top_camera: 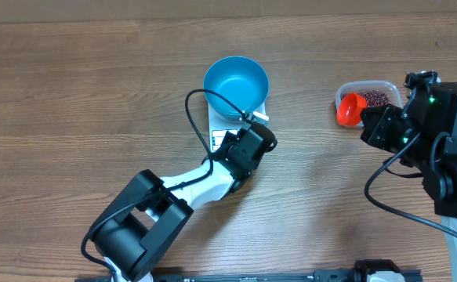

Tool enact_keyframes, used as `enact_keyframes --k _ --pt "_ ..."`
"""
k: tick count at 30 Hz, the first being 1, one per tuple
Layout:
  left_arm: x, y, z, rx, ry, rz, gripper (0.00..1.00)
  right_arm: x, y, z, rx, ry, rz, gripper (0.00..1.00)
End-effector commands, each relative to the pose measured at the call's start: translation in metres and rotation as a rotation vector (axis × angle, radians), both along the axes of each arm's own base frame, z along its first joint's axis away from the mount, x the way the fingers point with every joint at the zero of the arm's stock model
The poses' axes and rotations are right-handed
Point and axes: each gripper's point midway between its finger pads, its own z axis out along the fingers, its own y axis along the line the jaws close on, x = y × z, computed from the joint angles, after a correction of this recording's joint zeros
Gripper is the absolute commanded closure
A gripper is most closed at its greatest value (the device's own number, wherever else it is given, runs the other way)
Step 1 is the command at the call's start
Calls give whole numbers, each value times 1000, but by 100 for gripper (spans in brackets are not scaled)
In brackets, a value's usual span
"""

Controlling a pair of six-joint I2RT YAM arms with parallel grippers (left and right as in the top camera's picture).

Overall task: Scoop item into bowl and weigh 150g on scale
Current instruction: 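Press the scale's red power button down with the left gripper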

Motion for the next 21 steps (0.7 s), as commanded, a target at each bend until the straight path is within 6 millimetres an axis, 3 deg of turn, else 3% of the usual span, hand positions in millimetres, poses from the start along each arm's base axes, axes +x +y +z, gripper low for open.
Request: enact_keyframes --k 1,21 --pt "-4 3 -11 34 21 -25 96 1 0 13 -3 -39 5 96" --pt "-3 3 -17 36 23 -22 96 1 0 13 -3 -39 5 96"
